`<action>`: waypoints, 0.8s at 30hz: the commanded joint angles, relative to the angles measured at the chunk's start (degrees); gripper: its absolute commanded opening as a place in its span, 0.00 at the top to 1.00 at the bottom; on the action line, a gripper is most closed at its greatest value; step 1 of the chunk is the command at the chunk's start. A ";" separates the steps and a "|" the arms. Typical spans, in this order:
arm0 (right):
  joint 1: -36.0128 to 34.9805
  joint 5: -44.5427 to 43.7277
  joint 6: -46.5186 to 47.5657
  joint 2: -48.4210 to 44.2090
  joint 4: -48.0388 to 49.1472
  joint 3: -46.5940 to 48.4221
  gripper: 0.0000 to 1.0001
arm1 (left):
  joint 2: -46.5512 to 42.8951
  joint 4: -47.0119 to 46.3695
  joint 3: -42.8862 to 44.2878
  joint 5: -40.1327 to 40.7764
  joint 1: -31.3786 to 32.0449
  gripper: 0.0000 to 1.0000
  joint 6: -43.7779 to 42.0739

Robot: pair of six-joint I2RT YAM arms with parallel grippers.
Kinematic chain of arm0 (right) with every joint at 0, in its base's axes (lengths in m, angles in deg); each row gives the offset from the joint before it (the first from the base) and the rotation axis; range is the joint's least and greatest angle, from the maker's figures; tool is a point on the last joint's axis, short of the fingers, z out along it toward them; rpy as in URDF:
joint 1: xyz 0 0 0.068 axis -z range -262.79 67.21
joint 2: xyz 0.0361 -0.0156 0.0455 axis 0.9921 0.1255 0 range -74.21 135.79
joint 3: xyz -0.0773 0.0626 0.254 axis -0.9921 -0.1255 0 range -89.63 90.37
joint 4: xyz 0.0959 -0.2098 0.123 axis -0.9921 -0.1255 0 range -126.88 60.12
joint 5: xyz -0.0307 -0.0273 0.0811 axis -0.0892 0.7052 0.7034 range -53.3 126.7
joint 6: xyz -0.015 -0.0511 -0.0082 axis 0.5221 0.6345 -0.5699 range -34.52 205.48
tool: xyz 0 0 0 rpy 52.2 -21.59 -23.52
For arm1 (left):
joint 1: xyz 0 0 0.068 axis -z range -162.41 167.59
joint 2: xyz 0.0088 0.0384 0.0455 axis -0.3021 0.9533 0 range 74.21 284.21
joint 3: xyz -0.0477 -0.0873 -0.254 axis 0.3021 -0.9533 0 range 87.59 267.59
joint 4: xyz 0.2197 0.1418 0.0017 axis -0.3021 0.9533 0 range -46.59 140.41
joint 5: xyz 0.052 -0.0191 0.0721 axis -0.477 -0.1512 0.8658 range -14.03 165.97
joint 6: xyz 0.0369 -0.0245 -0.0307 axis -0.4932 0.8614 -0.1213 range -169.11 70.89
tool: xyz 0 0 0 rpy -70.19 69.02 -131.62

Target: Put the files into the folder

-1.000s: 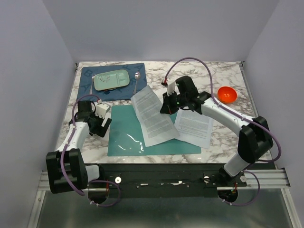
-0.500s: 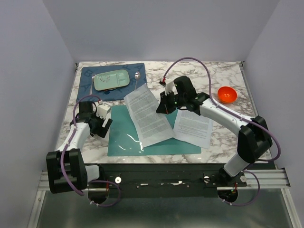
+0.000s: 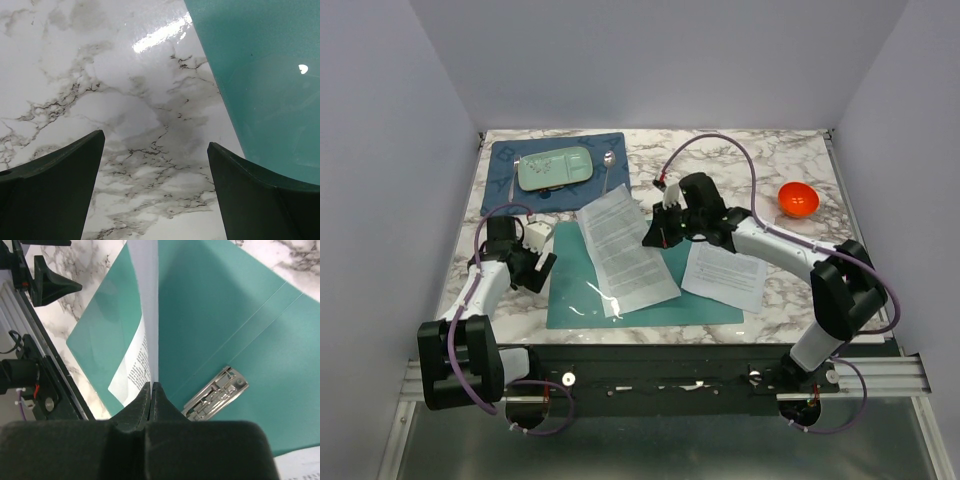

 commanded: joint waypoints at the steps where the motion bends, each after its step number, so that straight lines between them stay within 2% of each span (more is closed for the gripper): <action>1: -1.51 -3.01 -6.75 0.89 9.29 -4.00 0.99 | -1.27 -0.51 -0.55 0.48 0.15 0.01 -0.93; 9: -3.62 -9.25 -12.74 2.55 16.86 -8.05 0.99 | -1.62 -0.07 -0.98 0.22 0.24 0.01 -1.55; 14: -3.88 -12.76 -15.20 5.01 18.09 -7.09 0.99 | -1.97 -0.07 -1.42 0.04 0.24 0.01 -1.73; 24: -4.58 -14.17 -20.39 9.85 19.59 -2.96 1.00 | -3.38 0.28 -2.22 -0.40 0.24 0.01 -2.16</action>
